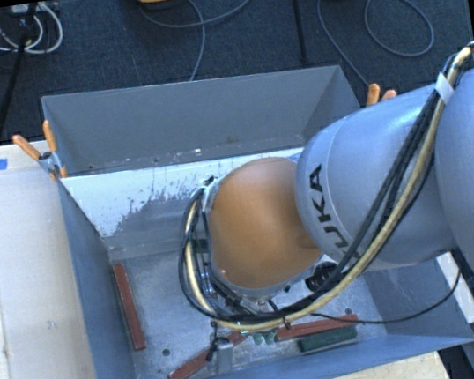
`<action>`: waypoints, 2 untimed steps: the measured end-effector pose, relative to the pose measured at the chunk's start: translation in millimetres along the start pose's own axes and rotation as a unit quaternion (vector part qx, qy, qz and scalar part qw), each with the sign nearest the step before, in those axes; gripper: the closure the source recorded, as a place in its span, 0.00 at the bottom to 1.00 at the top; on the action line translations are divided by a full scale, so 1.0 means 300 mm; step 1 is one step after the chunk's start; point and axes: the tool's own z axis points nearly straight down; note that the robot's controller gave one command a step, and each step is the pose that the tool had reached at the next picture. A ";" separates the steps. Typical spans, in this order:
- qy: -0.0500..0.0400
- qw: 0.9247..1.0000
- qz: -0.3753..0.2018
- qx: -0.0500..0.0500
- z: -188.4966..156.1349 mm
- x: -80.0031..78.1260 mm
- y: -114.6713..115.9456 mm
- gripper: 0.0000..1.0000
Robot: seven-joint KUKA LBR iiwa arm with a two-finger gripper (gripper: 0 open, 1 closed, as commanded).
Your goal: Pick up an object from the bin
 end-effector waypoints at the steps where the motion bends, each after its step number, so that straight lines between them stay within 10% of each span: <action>1: -0.005 0.996 -0.090 -0.001 0.334 -0.062 0.087 0.00; 2: -0.004 0.996 -0.088 -0.001 0.328 -0.062 0.085 1.00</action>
Offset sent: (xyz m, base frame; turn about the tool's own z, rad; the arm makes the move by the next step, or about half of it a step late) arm 0.0172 0.0263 -0.0980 -0.1829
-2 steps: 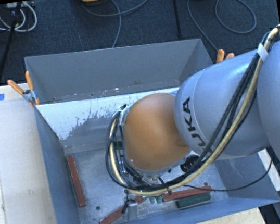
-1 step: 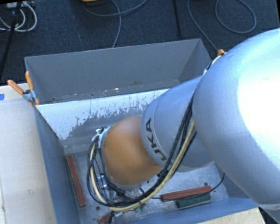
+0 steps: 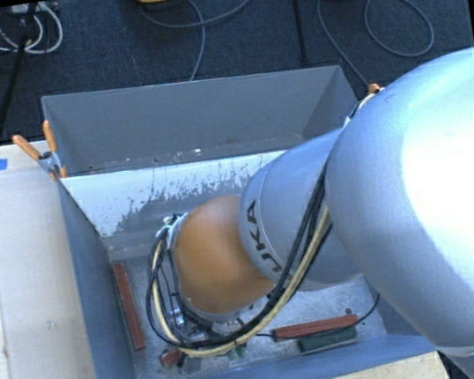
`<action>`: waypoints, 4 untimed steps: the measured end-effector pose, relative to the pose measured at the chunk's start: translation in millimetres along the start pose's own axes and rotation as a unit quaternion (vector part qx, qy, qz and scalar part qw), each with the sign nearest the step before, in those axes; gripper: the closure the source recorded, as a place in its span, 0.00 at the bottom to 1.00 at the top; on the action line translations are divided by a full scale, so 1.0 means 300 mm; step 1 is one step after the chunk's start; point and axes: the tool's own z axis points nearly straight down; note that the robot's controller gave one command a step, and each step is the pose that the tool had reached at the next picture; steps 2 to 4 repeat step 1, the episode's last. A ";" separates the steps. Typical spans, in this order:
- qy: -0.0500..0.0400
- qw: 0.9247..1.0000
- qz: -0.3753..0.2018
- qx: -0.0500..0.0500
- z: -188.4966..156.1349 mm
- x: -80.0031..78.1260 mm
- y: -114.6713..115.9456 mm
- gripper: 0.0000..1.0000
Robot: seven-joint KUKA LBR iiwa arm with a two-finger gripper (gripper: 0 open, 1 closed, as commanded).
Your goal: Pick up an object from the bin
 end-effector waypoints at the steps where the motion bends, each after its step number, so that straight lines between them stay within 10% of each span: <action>1: -0.005 1.000 0.007 -0.001 -0.643 -0.049 -0.029 1.00; 4: -0.005 1.000 0.007 -0.001 -0.643 -0.049 -0.029 1.00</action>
Offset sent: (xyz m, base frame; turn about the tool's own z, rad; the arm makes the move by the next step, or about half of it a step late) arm 0.0145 -0.0066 0.1891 0.0098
